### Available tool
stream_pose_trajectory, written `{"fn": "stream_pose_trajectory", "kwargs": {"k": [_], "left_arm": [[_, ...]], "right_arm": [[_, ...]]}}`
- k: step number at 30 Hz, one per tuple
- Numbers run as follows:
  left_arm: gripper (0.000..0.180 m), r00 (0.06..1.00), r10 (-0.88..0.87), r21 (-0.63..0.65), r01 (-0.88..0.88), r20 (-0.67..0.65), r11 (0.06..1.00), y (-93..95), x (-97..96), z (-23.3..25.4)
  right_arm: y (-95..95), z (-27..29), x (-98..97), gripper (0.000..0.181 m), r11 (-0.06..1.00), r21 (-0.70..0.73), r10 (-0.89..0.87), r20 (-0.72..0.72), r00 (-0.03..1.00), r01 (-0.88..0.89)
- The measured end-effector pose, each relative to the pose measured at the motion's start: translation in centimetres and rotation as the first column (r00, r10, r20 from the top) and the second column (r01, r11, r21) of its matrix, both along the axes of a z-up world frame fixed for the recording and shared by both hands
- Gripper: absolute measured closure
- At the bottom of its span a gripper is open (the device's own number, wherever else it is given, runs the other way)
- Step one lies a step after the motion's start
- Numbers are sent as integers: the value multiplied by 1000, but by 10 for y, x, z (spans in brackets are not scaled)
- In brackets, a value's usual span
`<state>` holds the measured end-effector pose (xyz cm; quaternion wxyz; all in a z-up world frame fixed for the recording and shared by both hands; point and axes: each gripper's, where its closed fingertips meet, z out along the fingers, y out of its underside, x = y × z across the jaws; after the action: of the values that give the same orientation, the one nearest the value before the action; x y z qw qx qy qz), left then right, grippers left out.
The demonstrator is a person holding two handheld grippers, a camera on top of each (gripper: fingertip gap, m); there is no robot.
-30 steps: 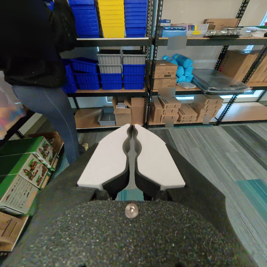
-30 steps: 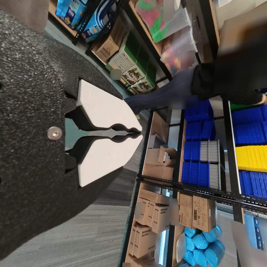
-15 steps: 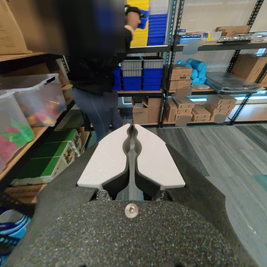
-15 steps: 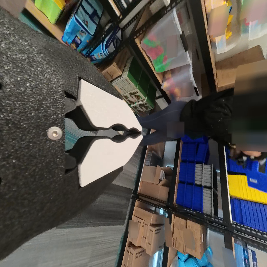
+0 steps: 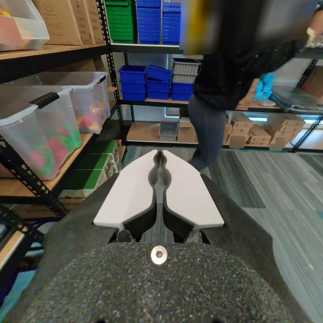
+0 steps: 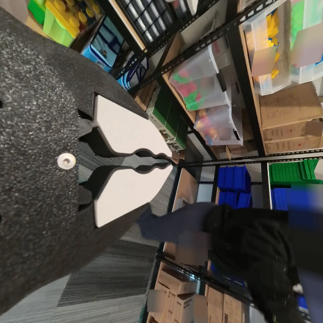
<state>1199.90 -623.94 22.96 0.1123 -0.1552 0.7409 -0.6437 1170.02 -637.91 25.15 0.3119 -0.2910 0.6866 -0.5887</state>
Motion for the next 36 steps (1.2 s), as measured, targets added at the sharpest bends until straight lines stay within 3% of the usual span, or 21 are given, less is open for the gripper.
{"fn": "stream_pose_trajectory", "kwargs": {"k": [5,14,22,28,36], "left_arm": [[180,999,-23,-13,22,-22,1000,-57,27,-4],[172,988,-141,46,138,67,989,-284,125,-18],[171,975,-159,-63,170,155,983,-513,223,58],[172,985,-124,-77,134,120,988,-653,317,49],[172,975,-181,-113,196,125,974,-850,460,53]], "right_arm": [[-58,-9,59,174,999,-11,35,3,999,-35],[-264,-53,184,164,998,-15,62,-14,998,-62],[-502,42,315,151,964,-209,152,-84,985,-166],[-653,89,418,140,919,-334,164,-159,973,-210],[-882,160,569,114,818,-536,-5,-372,928,-210]]}}
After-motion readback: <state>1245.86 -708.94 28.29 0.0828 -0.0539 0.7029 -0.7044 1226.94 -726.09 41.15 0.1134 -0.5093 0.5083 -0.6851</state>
